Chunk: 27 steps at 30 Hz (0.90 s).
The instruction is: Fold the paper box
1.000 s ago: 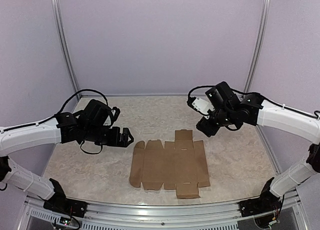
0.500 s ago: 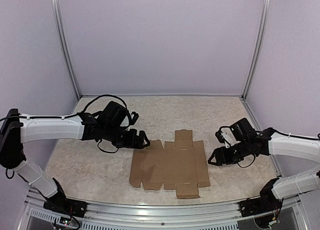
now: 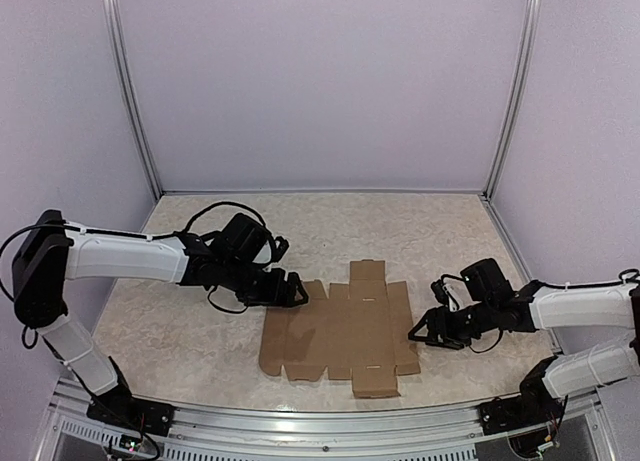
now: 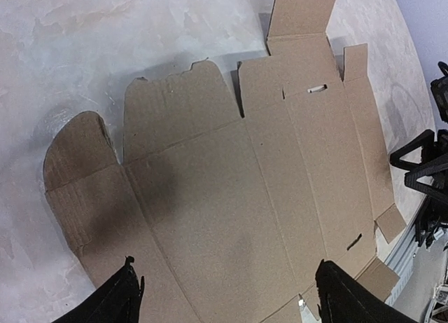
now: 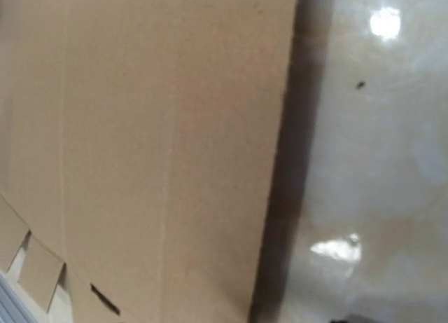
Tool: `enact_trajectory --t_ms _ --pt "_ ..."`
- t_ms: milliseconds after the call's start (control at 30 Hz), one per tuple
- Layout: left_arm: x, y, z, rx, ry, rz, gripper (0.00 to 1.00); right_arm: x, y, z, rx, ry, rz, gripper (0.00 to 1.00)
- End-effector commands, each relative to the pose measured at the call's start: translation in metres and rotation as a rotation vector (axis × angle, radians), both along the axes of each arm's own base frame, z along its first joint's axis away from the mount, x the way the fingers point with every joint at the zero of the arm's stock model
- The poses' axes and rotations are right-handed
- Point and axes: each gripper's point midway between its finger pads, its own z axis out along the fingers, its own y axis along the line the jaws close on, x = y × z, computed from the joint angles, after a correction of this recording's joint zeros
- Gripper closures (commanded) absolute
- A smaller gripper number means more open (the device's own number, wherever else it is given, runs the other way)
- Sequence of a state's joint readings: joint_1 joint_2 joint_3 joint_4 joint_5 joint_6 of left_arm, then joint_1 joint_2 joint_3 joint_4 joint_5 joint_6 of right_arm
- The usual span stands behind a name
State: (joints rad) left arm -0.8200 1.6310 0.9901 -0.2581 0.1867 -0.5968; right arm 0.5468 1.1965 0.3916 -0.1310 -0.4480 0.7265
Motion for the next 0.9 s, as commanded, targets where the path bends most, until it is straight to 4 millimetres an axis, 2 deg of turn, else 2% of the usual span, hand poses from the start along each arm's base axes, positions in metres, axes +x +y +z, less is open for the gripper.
enact_trajectory --t_ms 0,500,867 --pt "-0.006 -0.008 -0.011 -0.006 0.031 -0.018 0.17 0.003 0.003 -0.002 0.062 0.008 -0.030 0.39" --pt "-0.011 -0.014 -0.043 0.038 0.094 -0.033 0.23 -0.003 0.010 -0.015 0.172 0.053 -0.074 0.41" --pt "-0.017 -0.013 -0.061 0.066 0.132 -0.038 0.24 0.003 0.022 0.000 0.297 0.013 -0.078 0.45"
